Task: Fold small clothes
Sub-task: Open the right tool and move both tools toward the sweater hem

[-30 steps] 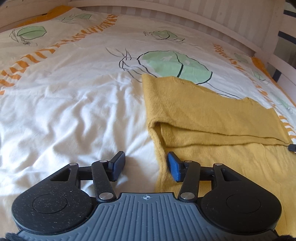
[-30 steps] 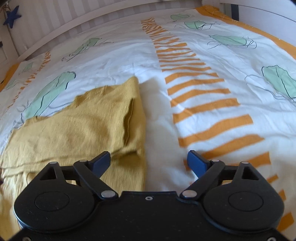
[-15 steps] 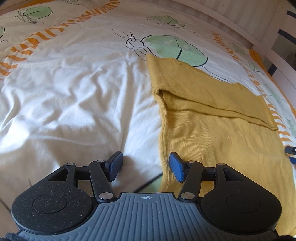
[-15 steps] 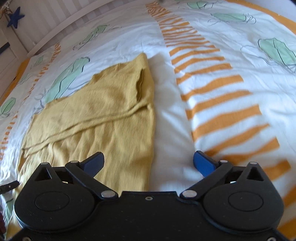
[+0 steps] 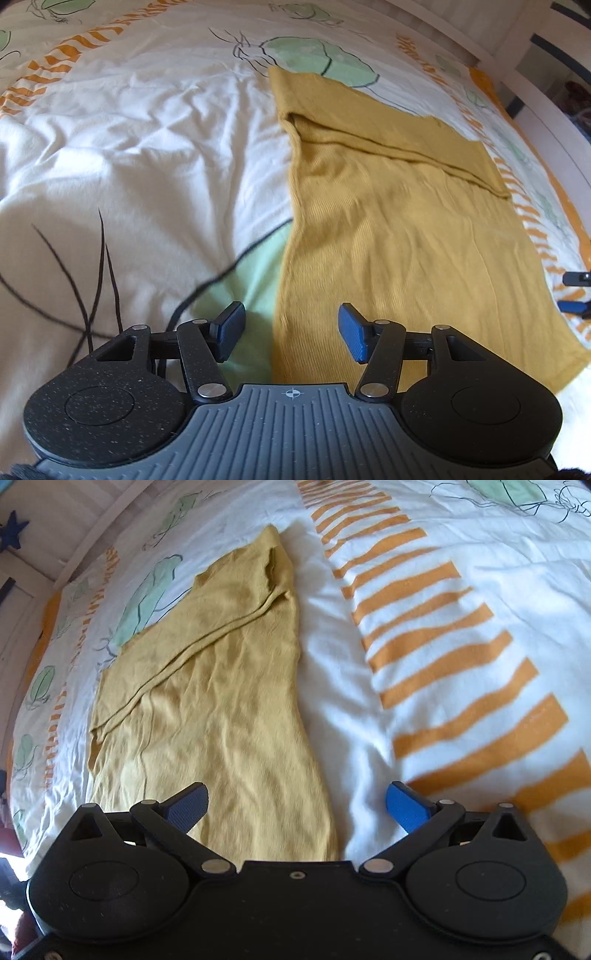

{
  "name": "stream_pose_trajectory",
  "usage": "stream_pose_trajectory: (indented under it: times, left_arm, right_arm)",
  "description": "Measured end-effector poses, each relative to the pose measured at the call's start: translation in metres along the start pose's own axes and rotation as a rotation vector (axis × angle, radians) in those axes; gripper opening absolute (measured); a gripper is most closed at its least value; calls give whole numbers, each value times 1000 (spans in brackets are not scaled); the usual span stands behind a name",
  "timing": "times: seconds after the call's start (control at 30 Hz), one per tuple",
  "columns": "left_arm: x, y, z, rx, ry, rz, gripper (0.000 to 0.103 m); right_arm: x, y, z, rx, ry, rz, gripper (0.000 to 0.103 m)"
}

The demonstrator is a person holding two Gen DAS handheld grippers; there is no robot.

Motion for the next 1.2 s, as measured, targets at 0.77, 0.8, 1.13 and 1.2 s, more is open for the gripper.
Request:
stream_pose_trajectory:
  times: [0.77,0.8,1.13,1.2]
  left_arm:
    - [-56,-27,28,-27,-35,-143,74]
    - [-58,-27,28,-30,-41,-142,74]
    - [-57,-22,29,-69,-50,-110,73]
    - [-57,-21,30,-71,-50,-107,73]
  right_arm:
    - [-70,18,21,130,-6,91,103]
    - [-72,20,22,133,-10,98,103]
    - [-70,13,35,222,-18,22,102]
    - [-68,10,37,243,-9,2,102]
Point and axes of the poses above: each gripper's, at about its wrist camera, not at the fingertips, and z roughly against the way its jaws point, y to its left, x to its top, the point moved 3 cm from there along -z, roughly the way its jaws point, and after that the axes turned 5 degrees about -y, right-handed, at the moved point
